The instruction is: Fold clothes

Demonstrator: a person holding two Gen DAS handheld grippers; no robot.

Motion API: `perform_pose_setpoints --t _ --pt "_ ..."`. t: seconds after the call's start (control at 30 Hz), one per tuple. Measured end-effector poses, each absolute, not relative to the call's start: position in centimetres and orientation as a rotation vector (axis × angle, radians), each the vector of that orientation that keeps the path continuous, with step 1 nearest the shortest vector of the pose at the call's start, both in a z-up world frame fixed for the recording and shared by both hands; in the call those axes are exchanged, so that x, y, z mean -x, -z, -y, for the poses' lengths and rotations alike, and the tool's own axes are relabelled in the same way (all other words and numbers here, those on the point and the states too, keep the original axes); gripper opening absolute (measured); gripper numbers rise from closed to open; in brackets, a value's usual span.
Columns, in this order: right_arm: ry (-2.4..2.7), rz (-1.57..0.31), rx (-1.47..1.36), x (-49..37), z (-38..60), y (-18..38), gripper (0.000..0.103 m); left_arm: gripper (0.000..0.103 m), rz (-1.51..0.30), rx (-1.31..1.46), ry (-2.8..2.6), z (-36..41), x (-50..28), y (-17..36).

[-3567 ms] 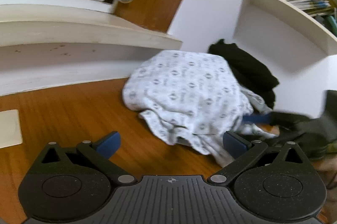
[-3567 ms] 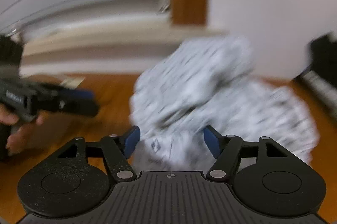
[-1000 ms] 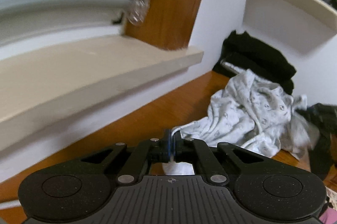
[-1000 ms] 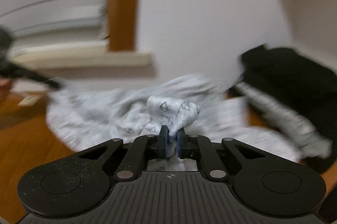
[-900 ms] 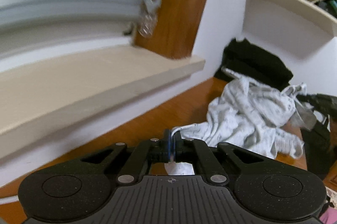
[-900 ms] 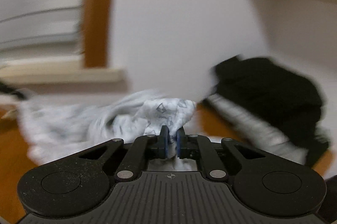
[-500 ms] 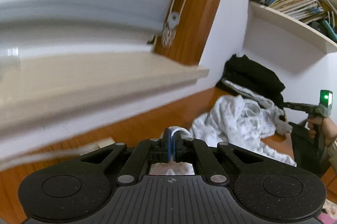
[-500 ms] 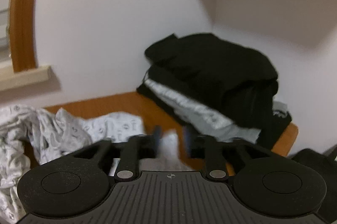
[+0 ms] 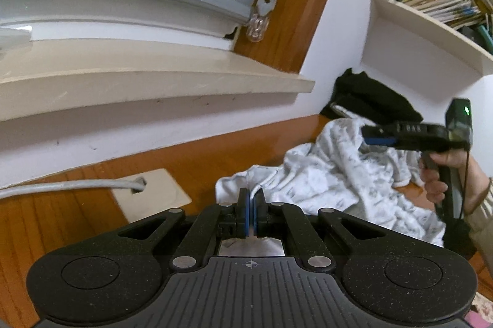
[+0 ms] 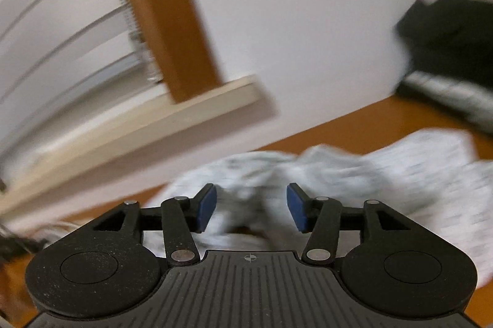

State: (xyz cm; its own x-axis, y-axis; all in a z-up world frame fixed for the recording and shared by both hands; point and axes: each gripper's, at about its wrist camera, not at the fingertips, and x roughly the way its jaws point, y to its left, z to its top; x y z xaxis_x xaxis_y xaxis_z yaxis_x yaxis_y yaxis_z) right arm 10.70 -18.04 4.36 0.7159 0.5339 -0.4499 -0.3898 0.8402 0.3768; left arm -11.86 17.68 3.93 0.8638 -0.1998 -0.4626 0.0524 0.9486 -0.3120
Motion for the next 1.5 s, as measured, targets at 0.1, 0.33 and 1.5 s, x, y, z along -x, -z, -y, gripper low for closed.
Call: perform_pose_setpoints --t 0.1,0.33,1.5 --pt "-0.558 -0.639 -0.325 -11.8 16.0 -4.1 0.065 0.002 -0.521 0.319 0.138 -18.2 12.0 -3.6" --pt "-0.520 -0.669 -0.301 -12.5 14.3 -3.8 0.061 0.002 -0.517 0.311 0.144 -18.0 12.2 -3.6" --pt "-0.446 -0.534 0.179 -1.3 20.8 -8.6 0.057 0.046 -0.449 0.347 0.070 -18.3 12.8 -4.6"
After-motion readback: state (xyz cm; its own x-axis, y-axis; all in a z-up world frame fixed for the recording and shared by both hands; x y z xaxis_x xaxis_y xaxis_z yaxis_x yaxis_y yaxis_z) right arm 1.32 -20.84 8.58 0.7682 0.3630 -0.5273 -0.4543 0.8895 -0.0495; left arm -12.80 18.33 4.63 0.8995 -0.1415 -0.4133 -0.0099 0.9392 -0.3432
